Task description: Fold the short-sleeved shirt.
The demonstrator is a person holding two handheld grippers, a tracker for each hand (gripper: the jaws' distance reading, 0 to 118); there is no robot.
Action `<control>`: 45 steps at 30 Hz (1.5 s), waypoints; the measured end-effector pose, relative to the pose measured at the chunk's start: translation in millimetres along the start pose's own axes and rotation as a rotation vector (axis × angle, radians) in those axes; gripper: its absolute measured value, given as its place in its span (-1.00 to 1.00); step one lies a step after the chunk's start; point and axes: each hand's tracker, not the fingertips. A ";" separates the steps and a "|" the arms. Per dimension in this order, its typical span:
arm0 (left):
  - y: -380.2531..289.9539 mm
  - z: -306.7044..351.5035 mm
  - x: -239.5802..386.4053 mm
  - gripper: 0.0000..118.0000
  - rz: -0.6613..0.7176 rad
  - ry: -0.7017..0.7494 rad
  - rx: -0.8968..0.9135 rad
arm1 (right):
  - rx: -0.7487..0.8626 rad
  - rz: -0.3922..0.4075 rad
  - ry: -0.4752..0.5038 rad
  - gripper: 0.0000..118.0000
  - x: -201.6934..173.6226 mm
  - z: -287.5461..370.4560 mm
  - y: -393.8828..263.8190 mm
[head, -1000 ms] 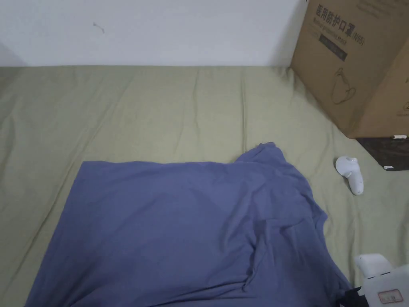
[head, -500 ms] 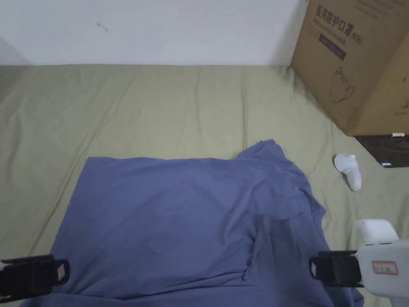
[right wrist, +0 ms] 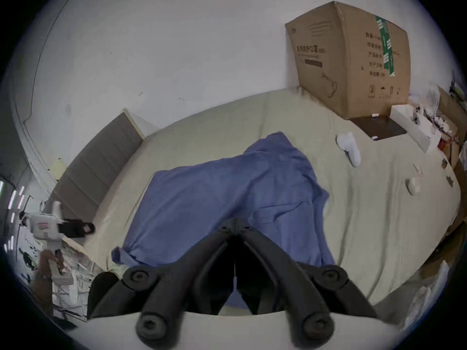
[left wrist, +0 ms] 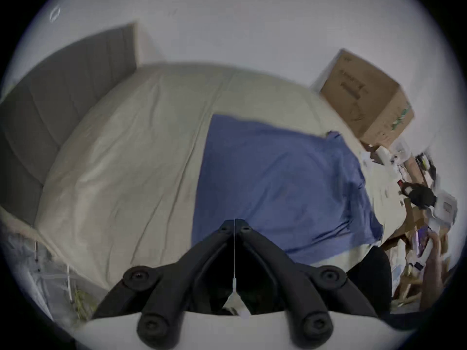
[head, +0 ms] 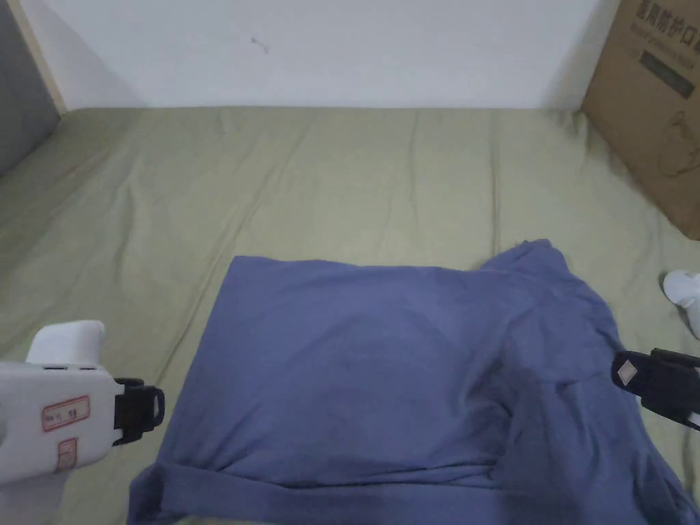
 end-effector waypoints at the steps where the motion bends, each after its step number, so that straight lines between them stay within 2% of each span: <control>1: -5.2 -12.8 -12.9 -0.02 0.039 -0.019 -0.077 | -0.012 -0.012 0.006 -1.00 1.2 -1.9 -2.0; 2: -12.1 -25.4 -24.5 0.62 0.054 -0.022 -0.139 | -0.024 -0.023 0.006 -1.00 2.2 -3.6 -4.8; 3: -19.2 -39.3 -32.3 0.86 0.057 -0.017 -0.182 | -0.033 -0.032 0.007 -1.00 3.3 -5.1 -8.1; 4: -28.1 -49.7 -38.6 0.80 0.051 -0.009 -0.201 | -0.047 -0.041 0.009 -1.00 4.6 -7.7 -9.9; 7: -43.4 -74.4 -42.8 0.79 -0.024 0.055 -0.223 | -0.091 -0.049 0.003 -1.00 6.7 -12.9 -19.6; 10: -50.7 -89.7 -43.6 0.74 -0.054 0.030 -0.228 | -0.124 -0.050 -0.012 -1.00 10.2 -19.0 -25.2; 11: -48.3 -95.9 -45.2 0.52 -0.058 0.003 -0.259 | -0.131 -0.050 -0.021 -1.00 11.5 -19.8 -27.0; 13: -47.1 -87.5 -40.4 -0.27 -0.103 0.037 -0.241 | -0.138 -0.046 -0.041 -1.00 16.7 -19.6 -28.7; 14: -46.1 -81.1 -38.7 -0.53 -0.123 0.007 -0.216 | -0.142 -0.044 -0.051 -1.00 19.7 -18.0 -29.6; 15: -44.4 -75.7 -34.1 -0.94 -0.131 -0.001 -0.212 | -0.149 -0.043 -0.058 -1.00 23.7 -15.5 -30.0; 18: -43.0 -60.8 -30.1 -0.96 -0.132 -0.003 -0.180 | -0.174 -0.040 -0.076 -1.00 40.7 -7.8 -31.2; 21: -42.7 -46.5 -22.7 -0.96 -0.103 -0.019 -0.143 | -0.239 -0.046 -0.143 -0.97 58.9 -6.5 -33.7; 22: -41.8 -44.5 -21.6 -0.96 -0.094 -0.025 -0.142 | -0.288 -0.044 -0.177 -0.30 64.8 -11.4 -34.7; 23: -42.1 -41.1 -19.3 -0.96 -0.091 -0.027 -0.141 | -0.332 -0.033 -0.220 0.49 70.2 -17.3 -37.9; 24: -41.7 -39.6 -17.8 -0.96 -0.089 -0.026 -0.140 | -0.382 -0.011 -0.249 0.86 86.2 -28.2 -44.2; 25: -41.7 -38.7 -15.8 -0.96 -0.088 -0.022 -0.140 | -0.379 0.003 -0.273 0.86 92.6 -32.8 -49.8; 29: -41.1 -34.5 -11.1 -0.96 -0.082 -0.013 -0.137 | -0.551 0.015 -0.303 0.82 113.6 -60.3 -71.0; 30: -40.5 -34.4 -10.6 -0.96 -0.078 -0.012 -0.139 | -0.583 0.020 -0.303 0.65 116.5 -63.1 -75.7; 32: -40.0 -32.1 -10.1 -0.96 -0.068 -0.012 -0.138 | -0.592 0.046 -0.280 -0.43 117.2 -58.9 -81.9; 33: -39.7 -31.4 -9.7 -0.96 -0.064 -0.012 -0.137 | -0.589 0.040 -0.232 -0.60 116.9 -56.0 -82.1; 35: -39.0 -30.4 -11.4 -0.96 -0.058 -0.008 -0.136 | -0.536 0.084 -0.267 -0.82 111.7 -45.1 -78.3; 37: -38.6 -29.1 -11.4 -0.96 -0.052 -0.007 -0.135 | -0.516 0.101 -0.261 -0.86 107.0 -35.2 -76.3; 45: -41.2 -15.3 -12.7 -0.96 -0.006 -0.031 -0.115 | -0.412 0.005 -0.229 -0.88 115.2 8.6 -74.0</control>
